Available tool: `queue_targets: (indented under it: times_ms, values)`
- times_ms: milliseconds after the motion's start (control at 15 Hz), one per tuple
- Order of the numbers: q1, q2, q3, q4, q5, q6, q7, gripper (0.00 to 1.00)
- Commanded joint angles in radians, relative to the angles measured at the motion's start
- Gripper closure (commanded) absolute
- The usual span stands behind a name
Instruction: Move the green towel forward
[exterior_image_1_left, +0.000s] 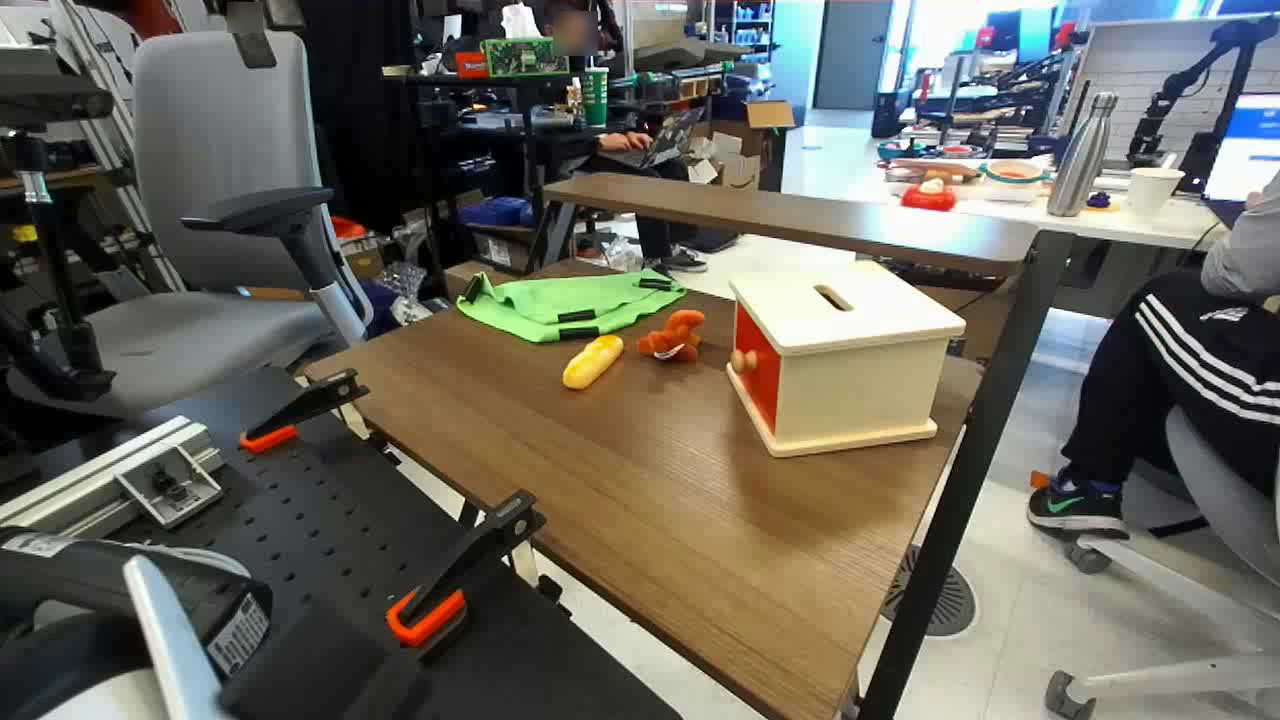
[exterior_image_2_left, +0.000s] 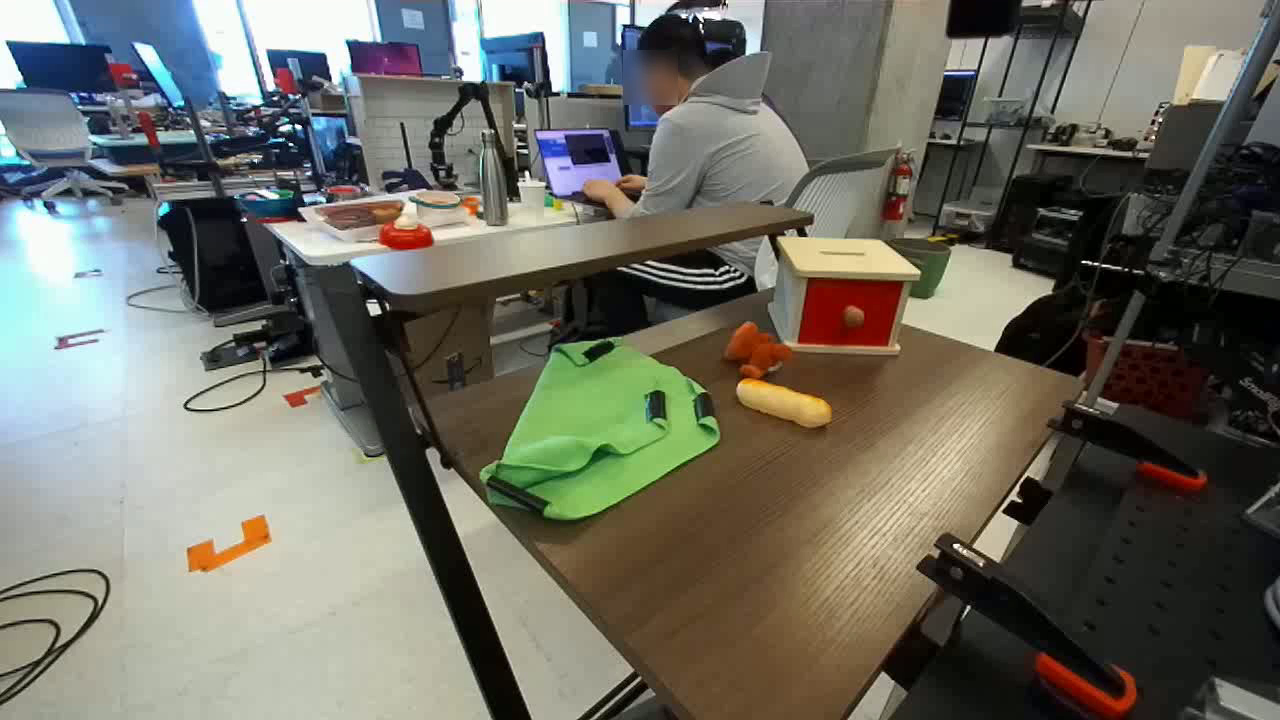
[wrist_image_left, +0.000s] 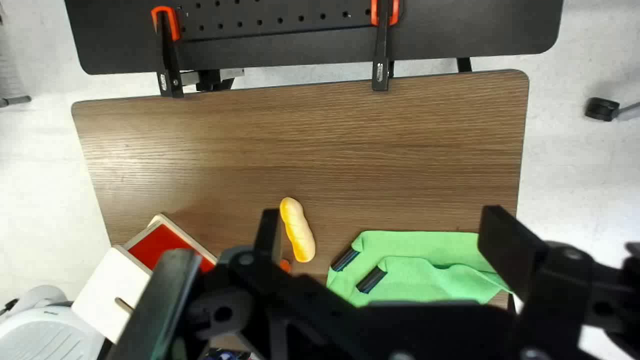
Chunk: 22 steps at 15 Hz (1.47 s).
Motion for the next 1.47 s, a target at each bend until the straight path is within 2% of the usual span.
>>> queue_targets:
  times_ms: [0,267,400,667,1067,1200,1400]
  values:
    - [0.038,0.006,-0.036,0.002,-0.014,-0.003,0.011,0.00]
    - [0.035,0.074,-0.060,0.024,-0.020,0.043,-0.013,0.00]
    - [0.029,0.115,-0.072,0.030,-0.031,0.107,-0.009,0.00]
    - [0.024,0.220,-0.104,0.043,-0.075,0.276,0.004,0.00]
    - [0.035,0.398,-0.168,0.064,-0.253,0.604,0.103,0.00]
    - [0.051,0.467,-0.203,0.101,-0.298,0.659,0.118,0.00]
    - [0.090,0.588,-0.268,0.193,-0.292,0.691,0.108,0.00]
